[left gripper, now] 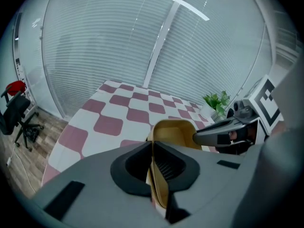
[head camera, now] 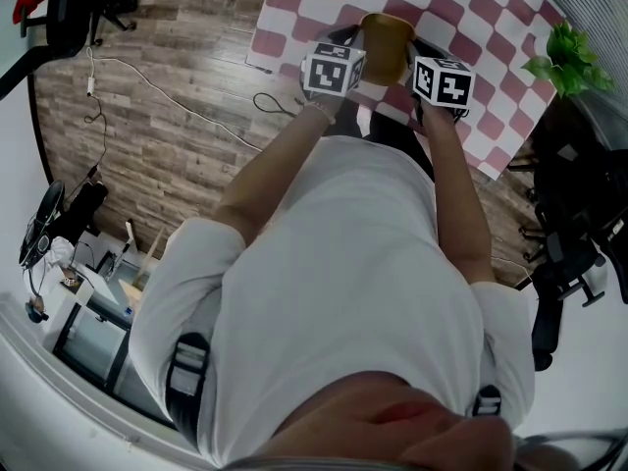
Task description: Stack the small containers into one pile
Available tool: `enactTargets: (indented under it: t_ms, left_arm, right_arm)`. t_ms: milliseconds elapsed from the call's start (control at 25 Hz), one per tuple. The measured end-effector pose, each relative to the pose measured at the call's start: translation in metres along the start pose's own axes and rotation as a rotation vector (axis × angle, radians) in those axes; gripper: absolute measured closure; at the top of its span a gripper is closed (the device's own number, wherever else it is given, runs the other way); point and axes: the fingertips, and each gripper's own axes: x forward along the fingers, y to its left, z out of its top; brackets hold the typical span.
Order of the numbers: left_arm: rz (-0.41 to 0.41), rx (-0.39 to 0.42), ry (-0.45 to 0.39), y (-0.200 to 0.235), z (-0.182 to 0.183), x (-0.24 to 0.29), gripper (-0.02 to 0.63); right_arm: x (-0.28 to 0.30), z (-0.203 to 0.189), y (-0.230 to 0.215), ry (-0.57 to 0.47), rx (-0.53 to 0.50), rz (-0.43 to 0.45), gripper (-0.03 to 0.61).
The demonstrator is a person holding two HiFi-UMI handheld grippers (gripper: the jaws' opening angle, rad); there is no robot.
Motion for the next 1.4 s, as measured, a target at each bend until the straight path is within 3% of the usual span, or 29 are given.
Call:
enactTargets:
  t_ms: [640, 840, 1120, 1400]
  left_arm:
    - [-0.026, -0.025, 0.082, 0.002, -0.009, 0.015, 0.571]
    - [-0.053, -0.062, 0.080, 0.003, -0.001, 0.005, 0.571]
    - [-0.085, -0.076, 0.135, 0.002, 0.000, -0.004, 0.571]
    - [-0.070, -0.081, 0.183, 0.010, -0.022, 0.012, 0.571]
  right_arm:
    - [0.007, 0.002, -0.004, 0.083, 0.041, 0.020, 0.532]
    - [-0.004, 0.013, 0.005, 0.079, 0.083, 0.091, 0.538]
    - [-0.008, 0.011, 0.012, 0.160, 0.109, 0.163, 0.538]
    - [0.010, -0.008, 0.008, 0.196, 0.127, 0.137, 0.537]
